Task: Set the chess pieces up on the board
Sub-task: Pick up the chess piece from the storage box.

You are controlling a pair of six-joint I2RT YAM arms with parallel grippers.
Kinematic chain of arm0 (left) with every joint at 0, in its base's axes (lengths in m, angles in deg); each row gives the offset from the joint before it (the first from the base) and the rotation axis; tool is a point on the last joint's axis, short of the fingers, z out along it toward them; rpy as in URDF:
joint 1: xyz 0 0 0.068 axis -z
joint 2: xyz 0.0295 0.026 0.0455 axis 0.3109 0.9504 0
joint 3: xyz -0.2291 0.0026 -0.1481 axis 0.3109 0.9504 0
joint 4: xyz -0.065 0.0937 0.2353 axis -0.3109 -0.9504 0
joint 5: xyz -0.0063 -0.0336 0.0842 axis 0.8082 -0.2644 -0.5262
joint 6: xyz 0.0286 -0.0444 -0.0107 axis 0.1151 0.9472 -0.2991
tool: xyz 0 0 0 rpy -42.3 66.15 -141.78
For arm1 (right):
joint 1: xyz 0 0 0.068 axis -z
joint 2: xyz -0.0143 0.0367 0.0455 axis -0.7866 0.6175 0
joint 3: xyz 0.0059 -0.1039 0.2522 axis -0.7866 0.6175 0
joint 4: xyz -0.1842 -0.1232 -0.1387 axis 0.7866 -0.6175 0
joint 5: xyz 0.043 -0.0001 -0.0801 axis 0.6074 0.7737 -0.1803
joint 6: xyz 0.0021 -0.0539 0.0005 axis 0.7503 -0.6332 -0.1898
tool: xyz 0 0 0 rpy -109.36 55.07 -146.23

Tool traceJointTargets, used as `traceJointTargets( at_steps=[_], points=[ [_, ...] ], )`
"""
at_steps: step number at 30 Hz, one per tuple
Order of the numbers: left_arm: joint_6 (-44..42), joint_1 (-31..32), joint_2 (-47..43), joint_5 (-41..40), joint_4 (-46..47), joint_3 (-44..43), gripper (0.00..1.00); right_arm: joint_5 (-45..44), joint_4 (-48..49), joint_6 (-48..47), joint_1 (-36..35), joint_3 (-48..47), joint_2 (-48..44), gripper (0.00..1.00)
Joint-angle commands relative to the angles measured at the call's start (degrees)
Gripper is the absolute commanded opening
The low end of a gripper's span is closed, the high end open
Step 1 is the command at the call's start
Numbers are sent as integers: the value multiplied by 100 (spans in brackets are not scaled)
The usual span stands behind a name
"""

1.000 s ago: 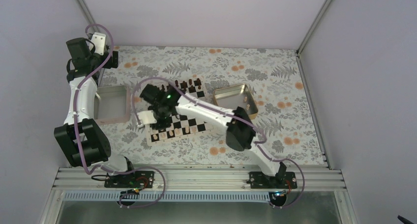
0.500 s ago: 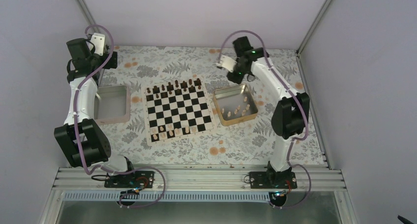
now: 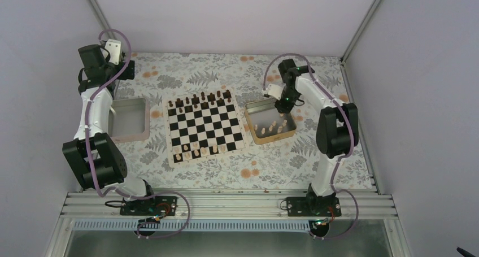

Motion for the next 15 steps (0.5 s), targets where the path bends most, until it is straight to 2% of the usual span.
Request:
traceJointTargets(
  at_steps=[1, 7, 15],
  points=[
    [-37, -44, 43, -69, 77, -24, 100, -18, -448, -113, 52, 647, -532, 32],
    [16, -44, 113, -90, 91, -89, 100, 174, -184, -619, 26, 1603, -1264, 38],
    [9, -44, -10, -179, 205, 45, 100, 385, 281, -901, 6, 1926, -1251, 38]
  ],
)
